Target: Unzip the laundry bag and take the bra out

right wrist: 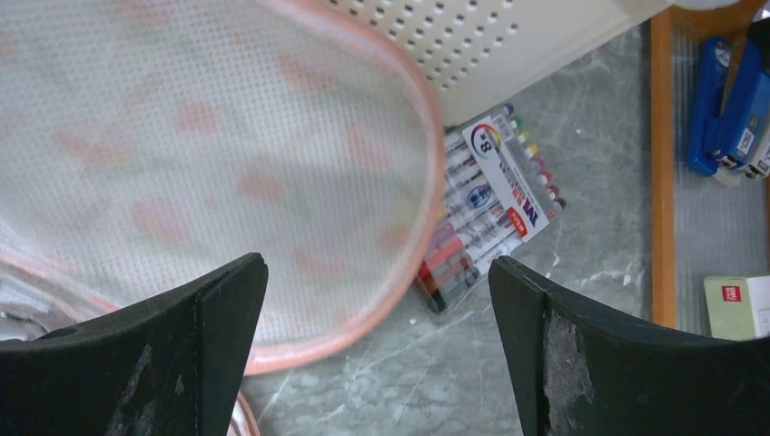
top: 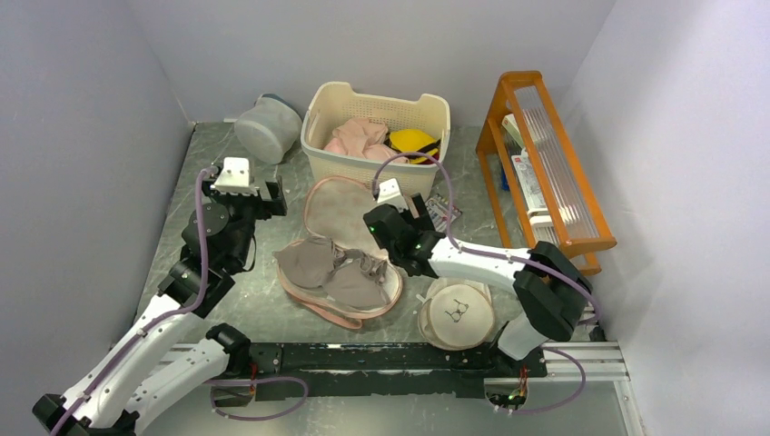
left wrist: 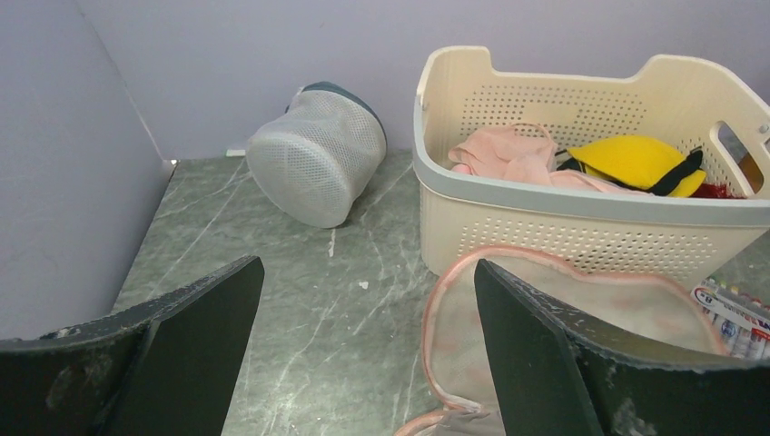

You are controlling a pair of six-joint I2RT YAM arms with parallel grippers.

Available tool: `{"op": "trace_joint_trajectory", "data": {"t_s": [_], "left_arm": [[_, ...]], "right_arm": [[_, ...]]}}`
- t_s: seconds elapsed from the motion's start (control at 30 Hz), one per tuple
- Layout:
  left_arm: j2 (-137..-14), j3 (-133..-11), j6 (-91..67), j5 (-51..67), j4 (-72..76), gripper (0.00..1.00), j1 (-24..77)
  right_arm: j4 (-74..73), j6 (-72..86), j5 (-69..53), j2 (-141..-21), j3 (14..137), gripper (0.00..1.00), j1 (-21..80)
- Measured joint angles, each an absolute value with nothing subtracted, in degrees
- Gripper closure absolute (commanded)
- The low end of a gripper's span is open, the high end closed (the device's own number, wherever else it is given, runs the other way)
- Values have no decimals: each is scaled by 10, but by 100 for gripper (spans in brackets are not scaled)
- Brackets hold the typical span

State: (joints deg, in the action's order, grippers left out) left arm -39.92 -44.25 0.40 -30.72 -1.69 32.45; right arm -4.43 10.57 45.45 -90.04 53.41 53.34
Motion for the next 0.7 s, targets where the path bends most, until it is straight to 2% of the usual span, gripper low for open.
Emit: {"op": "trace_joint_trajectory", "data": {"t_s": [0.17, 0.43, 0.5, 0.7], "left_arm": [[-415, -442, 1, -297, -20, 2, 324], [-427, -442, 0, -292, -23, 2, 324], [-429, -442, -1, -291, -24, 2, 324], [-443, -442, -4, -282, -26, 2, 324]], "right_arm": [[-42, 107, 437, -882, 504, 6, 530], [-13, 110, 371, -878, 489, 13, 524], [2, 112, 342, -871, 471, 18, 524], [38, 139, 254, -877, 449, 42, 524]]}}
